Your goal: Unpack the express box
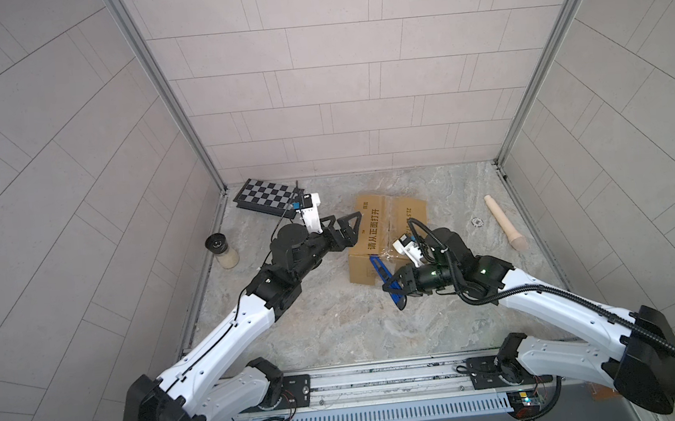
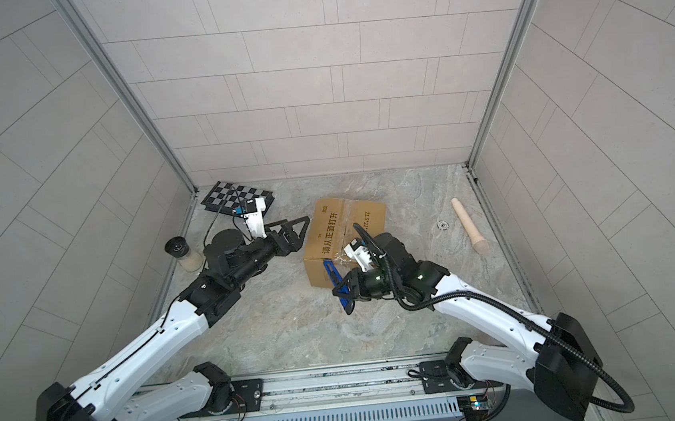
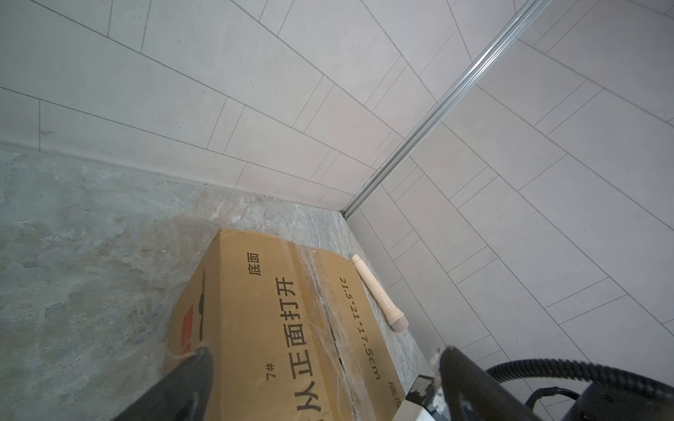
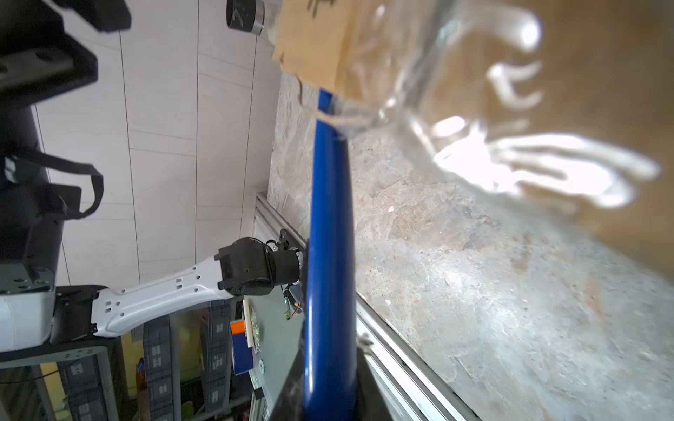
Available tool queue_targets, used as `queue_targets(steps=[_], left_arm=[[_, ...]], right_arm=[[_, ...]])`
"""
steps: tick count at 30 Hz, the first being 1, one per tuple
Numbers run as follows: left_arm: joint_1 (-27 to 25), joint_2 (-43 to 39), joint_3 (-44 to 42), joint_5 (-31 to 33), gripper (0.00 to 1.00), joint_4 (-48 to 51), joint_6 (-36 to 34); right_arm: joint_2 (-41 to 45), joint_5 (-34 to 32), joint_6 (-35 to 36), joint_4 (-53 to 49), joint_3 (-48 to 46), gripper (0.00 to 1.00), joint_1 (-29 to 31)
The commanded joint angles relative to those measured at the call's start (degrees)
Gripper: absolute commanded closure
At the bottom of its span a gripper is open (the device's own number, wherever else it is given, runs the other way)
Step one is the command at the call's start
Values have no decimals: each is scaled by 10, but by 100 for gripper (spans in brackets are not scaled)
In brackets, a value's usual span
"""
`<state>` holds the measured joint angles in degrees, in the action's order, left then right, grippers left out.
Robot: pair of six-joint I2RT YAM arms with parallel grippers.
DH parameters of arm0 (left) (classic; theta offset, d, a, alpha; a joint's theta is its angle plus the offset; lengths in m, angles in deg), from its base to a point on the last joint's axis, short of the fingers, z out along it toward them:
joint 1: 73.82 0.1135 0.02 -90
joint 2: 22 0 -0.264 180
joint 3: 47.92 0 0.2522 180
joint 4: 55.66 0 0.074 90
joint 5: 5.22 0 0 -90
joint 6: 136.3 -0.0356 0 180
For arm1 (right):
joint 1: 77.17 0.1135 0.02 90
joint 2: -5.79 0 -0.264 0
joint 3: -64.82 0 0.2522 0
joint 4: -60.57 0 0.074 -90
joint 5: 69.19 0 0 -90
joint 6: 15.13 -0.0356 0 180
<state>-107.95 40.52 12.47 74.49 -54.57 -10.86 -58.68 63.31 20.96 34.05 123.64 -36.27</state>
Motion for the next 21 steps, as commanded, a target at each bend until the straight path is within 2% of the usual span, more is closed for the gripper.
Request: queue_targets(steps=[1, 10, 21], left_arm=[[-7, 34, 21, -28, 0, -11, -20], [-16, 149, 53, -45, 0, -25, -16], [-16, 223, 86, 51, 0, 98, -27]], right_arm=[[-2, 30, 36, 33, 20, 100, 12], [33, -2, 11, 32, -10, 100, 15], [104, -58, 3, -27, -26, 100, 4]])
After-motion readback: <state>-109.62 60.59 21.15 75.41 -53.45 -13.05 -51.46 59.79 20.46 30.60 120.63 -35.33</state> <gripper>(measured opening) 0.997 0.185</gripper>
